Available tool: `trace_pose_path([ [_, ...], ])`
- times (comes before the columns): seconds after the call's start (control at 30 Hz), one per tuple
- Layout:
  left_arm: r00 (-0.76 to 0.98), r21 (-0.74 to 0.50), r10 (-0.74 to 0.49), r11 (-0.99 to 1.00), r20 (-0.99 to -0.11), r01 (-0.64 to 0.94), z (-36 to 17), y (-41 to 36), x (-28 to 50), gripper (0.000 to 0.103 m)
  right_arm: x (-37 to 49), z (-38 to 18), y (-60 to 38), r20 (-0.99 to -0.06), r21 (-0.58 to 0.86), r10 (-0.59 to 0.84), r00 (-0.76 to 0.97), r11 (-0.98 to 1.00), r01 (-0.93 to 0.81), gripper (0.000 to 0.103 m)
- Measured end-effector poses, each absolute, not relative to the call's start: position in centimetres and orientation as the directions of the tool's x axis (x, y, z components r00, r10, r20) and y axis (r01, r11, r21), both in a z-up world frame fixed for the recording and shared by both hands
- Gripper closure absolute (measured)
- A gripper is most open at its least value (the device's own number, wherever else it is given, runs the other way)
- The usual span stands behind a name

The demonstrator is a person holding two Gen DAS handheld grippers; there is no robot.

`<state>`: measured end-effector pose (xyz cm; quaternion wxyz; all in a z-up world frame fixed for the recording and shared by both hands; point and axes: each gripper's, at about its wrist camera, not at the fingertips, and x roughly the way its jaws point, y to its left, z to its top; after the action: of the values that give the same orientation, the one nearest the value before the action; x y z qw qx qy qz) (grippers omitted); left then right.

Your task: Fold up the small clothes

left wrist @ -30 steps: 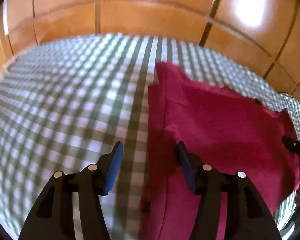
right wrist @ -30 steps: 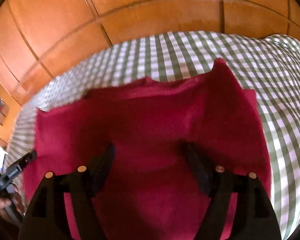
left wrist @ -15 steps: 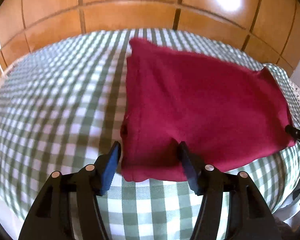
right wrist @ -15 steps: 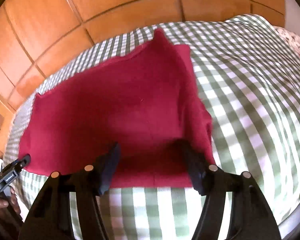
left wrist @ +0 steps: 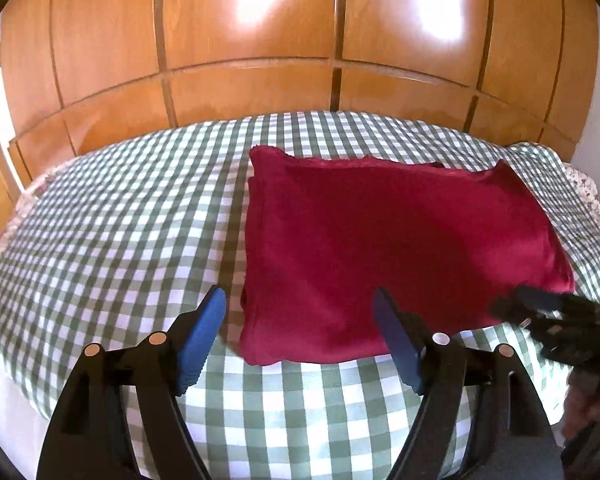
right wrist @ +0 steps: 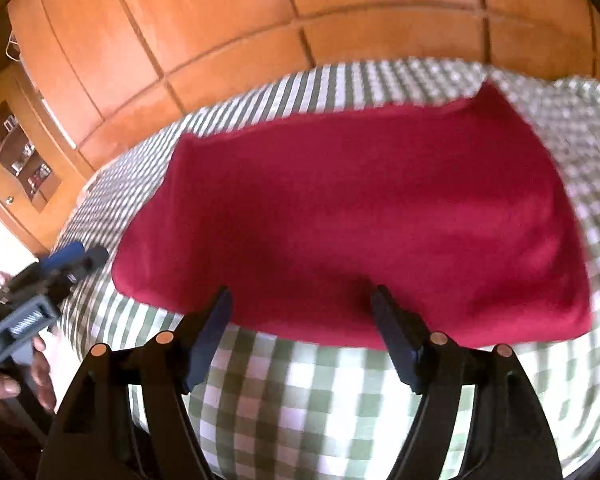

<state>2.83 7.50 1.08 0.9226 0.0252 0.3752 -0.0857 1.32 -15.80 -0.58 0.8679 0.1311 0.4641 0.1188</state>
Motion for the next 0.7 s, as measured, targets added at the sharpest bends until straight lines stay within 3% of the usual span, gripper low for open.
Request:
trace_pose_path([
  [0.53, 0.699, -0.002, -0.095, 0.991, -0.709, 0.133, 0.4, 8.8, 3.5, 0.028, 0.8, -1.7, -15.2, -0.760, 0.340, 0.342, 0.553, 0.934, -0.110, 0.019],
  [0.63, 0.687, -0.009, -0.093, 0.992, -0.720, 0.125, 0.1, 9.3, 4.1, 0.028, 0.8, -1.3, -15.5, -0.759, 0.358, 0.358, 0.544, 0.927, -0.110, 0.020],
  [0.7, 0.673, -0.039, -0.106, 0.993, -0.732, 0.114, -0.1, 10.1, 4.7, 0.028, 0.7, -0.5, -15.9, -0.747, 0.385, 0.382, 0.544, 0.916, -0.115, 0.029],
])
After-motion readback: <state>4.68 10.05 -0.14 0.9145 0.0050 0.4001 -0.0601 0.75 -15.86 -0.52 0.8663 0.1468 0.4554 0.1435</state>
